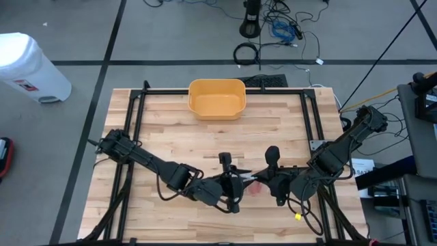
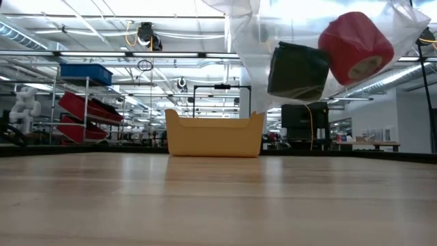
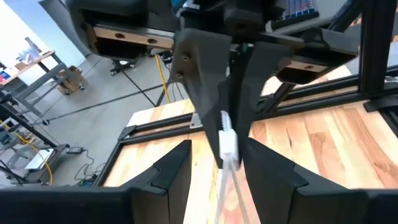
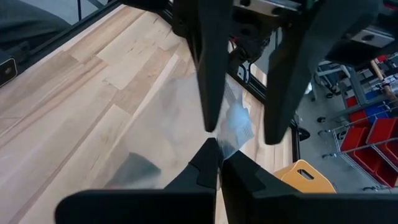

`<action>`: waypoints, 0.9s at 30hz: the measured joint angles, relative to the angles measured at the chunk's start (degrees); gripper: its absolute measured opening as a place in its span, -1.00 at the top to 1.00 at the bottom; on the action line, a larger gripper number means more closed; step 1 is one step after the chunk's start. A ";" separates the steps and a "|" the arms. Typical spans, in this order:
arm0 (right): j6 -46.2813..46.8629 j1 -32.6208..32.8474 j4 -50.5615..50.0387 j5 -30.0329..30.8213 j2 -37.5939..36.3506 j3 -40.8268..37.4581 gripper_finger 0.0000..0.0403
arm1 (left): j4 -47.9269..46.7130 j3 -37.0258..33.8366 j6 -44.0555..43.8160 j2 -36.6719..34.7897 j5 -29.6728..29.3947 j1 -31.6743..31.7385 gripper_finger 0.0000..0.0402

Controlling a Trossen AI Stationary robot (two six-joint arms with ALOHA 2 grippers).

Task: Roll bandage
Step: Close the transparent zip bag

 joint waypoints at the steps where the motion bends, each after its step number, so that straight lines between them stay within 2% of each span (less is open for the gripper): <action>1: -0.02 0.00 0.00 0.00 0.00 0.00 1.00 | -0.22 0.00 -0.25 0.01 0.01 0.00 0.25; 6: -0.15 0.00 -0.04 0.02 0.00 0.00 1.00 | -0.71 0.00 -0.40 0.02 0.00 0.07 0.32; 13: -0.15 0.00 -0.01 -0.02 0.00 0.00 1.00 | -0.74 0.00 0.06 0.02 2.26 0.07 0.73; 16: -0.15 0.02 -0.02 -0.03 0.00 0.00 1.00 | -0.74 0.00 0.06 0.02 3.24 0.07 0.85; 24: 0.17 0.02 -0.26 -0.06 0.00 0.00 1.00 | -0.72 -0.02 0.08 0.02 3.38 0.07 0.80; 27: 3.04 0.16 -0.98 -0.28 0.00 0.00 0.99 | -0.80 -0.04 0.08 0.02 3.39 0.08 0.81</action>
